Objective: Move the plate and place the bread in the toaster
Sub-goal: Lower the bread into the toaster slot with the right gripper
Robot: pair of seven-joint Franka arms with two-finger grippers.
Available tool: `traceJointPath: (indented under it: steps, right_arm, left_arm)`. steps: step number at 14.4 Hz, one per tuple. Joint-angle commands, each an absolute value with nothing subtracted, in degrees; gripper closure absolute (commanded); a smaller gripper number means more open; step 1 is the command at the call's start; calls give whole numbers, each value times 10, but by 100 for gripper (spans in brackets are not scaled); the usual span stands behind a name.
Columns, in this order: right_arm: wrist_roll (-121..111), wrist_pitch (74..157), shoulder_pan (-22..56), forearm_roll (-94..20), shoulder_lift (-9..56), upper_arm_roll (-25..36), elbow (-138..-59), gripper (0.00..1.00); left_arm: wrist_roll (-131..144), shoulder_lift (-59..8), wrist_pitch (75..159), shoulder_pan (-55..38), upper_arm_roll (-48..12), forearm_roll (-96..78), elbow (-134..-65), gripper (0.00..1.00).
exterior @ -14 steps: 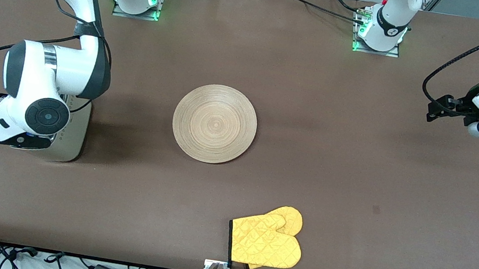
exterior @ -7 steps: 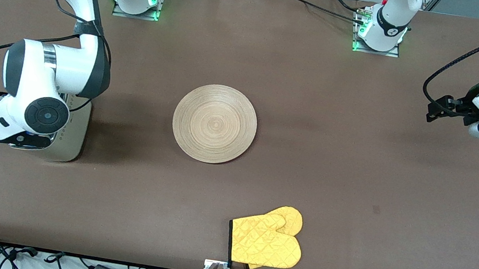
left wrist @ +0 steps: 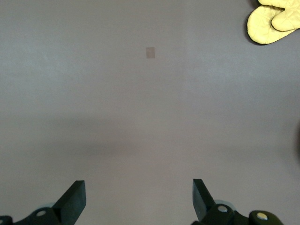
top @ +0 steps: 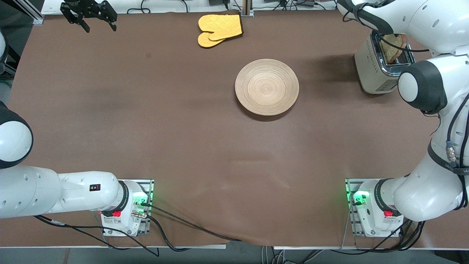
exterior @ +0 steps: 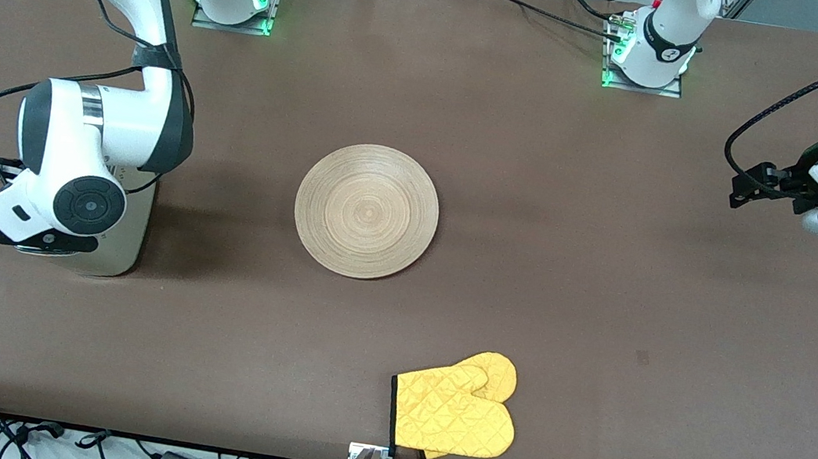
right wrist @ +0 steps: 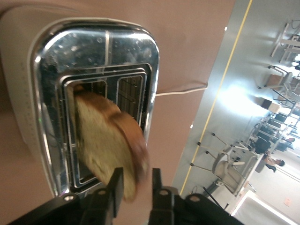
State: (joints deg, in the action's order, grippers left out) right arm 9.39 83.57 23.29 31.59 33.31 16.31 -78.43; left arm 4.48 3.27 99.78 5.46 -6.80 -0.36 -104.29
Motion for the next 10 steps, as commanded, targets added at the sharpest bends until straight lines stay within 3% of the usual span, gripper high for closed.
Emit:
traceJointPath:
  steps: [1,4,10]
  right_arm:
    - [99,845,227,249,311,165,-775,0]
    - [97,839,231,226,299,166,-750,0]
    - [96,843,226,77,255,165,-729,0]
  left_arm:
    - [53,40,995,55,-69,-6,-1042,0]
    - [53,40,995,55,-69,-6,-1042,0]
    - [53,40,996,55,-69,-6,-1042,0]
